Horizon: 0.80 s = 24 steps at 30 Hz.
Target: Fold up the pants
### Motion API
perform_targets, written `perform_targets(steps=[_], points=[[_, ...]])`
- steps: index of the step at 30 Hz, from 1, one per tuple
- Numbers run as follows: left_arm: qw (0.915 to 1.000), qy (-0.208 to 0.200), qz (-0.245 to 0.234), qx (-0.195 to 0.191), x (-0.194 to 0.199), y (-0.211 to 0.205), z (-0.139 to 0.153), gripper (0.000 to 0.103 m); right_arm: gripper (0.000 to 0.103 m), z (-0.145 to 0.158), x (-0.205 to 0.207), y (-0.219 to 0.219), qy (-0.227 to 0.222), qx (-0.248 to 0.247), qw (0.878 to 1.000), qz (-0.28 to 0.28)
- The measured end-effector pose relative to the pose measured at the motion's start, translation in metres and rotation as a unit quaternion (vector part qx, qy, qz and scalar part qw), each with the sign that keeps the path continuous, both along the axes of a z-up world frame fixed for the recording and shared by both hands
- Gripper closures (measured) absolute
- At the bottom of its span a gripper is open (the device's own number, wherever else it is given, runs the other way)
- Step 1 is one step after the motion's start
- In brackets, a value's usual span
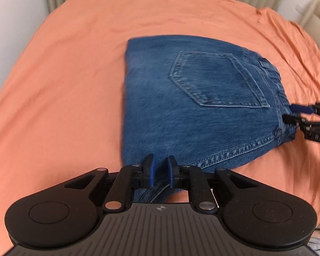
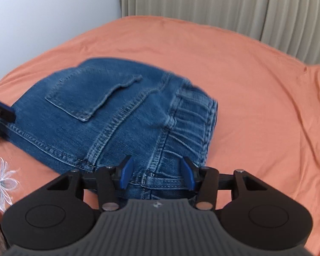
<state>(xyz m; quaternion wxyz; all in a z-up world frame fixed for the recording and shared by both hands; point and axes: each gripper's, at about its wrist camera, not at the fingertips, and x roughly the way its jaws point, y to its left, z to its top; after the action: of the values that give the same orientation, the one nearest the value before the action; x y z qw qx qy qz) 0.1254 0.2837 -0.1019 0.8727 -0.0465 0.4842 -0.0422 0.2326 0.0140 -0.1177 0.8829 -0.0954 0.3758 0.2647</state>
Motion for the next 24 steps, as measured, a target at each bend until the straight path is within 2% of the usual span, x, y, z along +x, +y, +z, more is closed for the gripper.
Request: perform_targets(steps=[3,5,6,10,14,17,21,24], points=[[0.9999,0.002,0.011,0.002,-0.004,0.001,0.014,0.086,0.057,0.002,-0.001,0.001,0.0,-0.008,1.0,0.0],[0.9997,-0.017,0.012,0.008,-0.01,-0.004,0.028,0.085,0.054,0.009,-0.001,0.002,0.003,-0.007,1.0,0.001],[0.9993,-0.033,0.016,0.006,-0.015,-0.007,0.037,0.085,0.05,0.015,-0.003,0.0,0.004,-0.002,1.0,0.001],[0.9956,-0.089,0.027,-0.012,-0.035,-0.02,0.075,0.08,0.037,0.051,-0.019,-0.01,-0.01,0.031,0.999,-0.005],[0.9879,-0.149,0.039,-0.017,-0.059,-0.036,0.118,0.079,0.034,0.095,-0.049,-0.018,-0.044,0.064,0.997,0.01],[0.9827,-0.174,0.061,-0.018,-0.08,-0.049,0.146,0.073,0.025,0.124,-0.075,-0.022,-0.069,0.08,0.994,0.018],[0.9724,-0.216,0.086,0.02,-0.112,-0.078,0.159,0.059,0.023,0.151,-0.114,-0.027,-0.103,0.097,0.99,0.009],[0.9634,-0.234,0.116,0.063,-0.132,-0.1,0.151,0.059,0.023,0.158,-0.143,-0.028,-0.132,0.093,0.987,-0.009]])
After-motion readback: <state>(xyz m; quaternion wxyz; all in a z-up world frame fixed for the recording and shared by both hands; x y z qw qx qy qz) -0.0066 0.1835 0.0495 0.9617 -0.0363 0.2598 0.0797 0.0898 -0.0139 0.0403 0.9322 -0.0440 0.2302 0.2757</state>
